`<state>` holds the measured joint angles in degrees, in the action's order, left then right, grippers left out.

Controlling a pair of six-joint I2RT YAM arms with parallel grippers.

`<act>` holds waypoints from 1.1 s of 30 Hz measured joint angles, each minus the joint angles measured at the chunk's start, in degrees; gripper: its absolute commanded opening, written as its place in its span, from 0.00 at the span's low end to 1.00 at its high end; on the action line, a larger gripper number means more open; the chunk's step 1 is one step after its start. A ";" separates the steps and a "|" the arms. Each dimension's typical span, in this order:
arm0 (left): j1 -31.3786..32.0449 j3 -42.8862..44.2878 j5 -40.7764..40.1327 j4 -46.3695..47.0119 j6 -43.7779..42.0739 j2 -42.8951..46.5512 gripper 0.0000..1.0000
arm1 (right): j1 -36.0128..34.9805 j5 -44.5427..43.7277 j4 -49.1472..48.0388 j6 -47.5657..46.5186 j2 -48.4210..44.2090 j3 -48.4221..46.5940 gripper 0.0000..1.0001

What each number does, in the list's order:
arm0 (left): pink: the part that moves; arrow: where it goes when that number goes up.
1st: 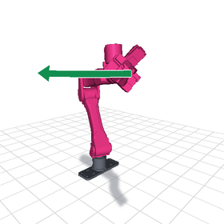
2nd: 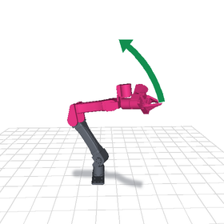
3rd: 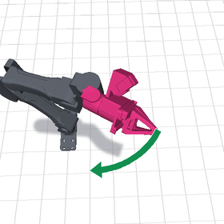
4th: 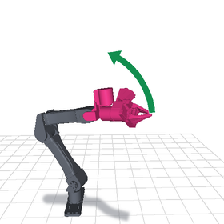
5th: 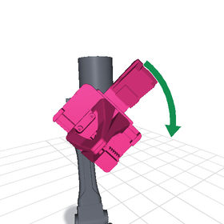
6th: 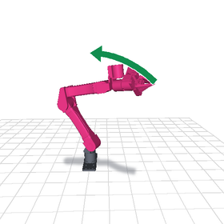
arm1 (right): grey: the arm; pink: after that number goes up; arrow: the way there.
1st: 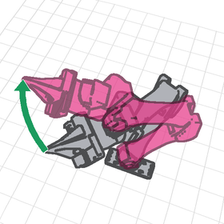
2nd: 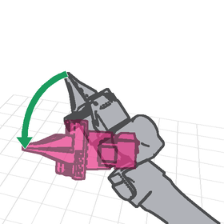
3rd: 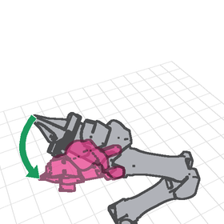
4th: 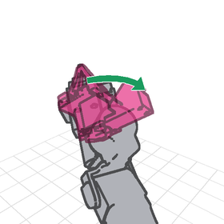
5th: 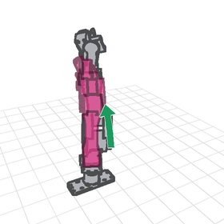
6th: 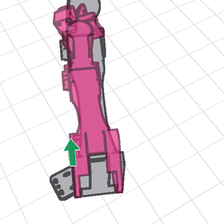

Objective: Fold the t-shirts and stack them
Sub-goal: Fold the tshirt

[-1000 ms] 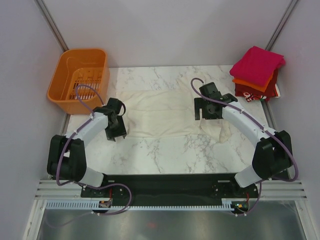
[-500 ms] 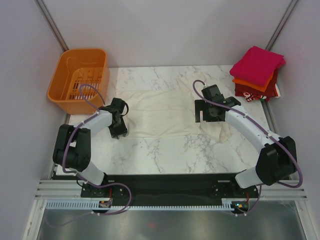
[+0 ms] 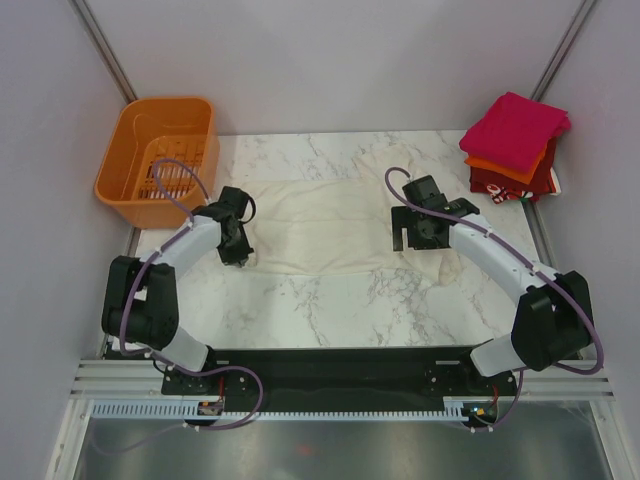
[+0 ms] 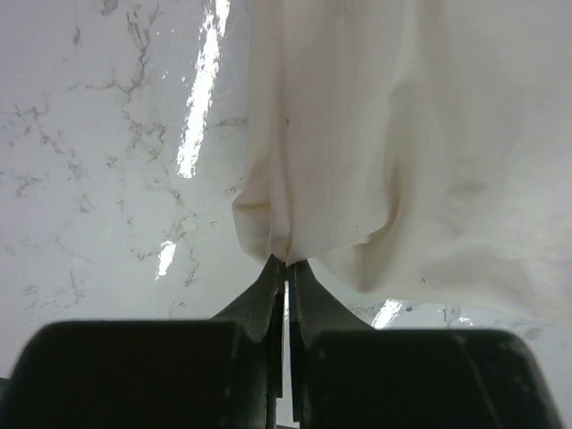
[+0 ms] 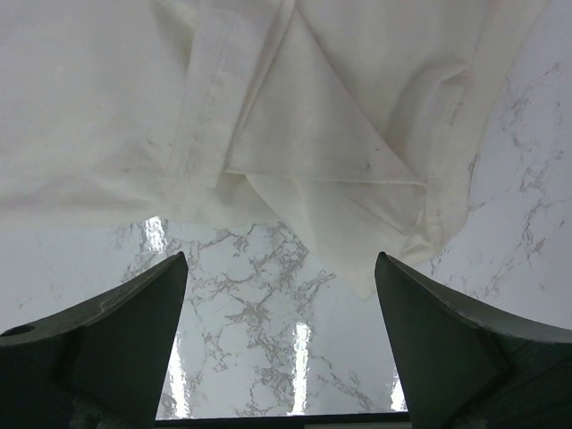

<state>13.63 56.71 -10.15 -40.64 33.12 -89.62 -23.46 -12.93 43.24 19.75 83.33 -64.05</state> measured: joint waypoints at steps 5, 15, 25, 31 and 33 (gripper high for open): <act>-0.04 3.82 -1.42 -3.50 -2.78 3.67 0.02 | 0.00 -1.36 0.02 0.07 0.37 0.85 0.95; -0.66 -0.76 -2.78 -6.97 -7.26 3.87 0.02 | 5.38 -4.17 -0.17 3.17 -1.95 4.39 0.98; -0.66 -1.81 -0.68 -6.99 -9.20 3.87 0.02 | 25.73 6.16 -5.53 7.98 -6.38 16.90 0.89; -0.66 -1.84 0.33 -6.78 -9.90 3.89 0.02 | 25.92 12.22 -7.91 9.07 -5.42 19.23 0.82; -0.66 -1.84 0.48 -6.75 -10.08 3.89 0.02 | 25.94 13.79 -8.81 9.27 -6.23 19.28 0.75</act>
<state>12.97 54.87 -9.67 -47.40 23.05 -85.73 2.48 0.86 34.44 29.02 77.10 -44.77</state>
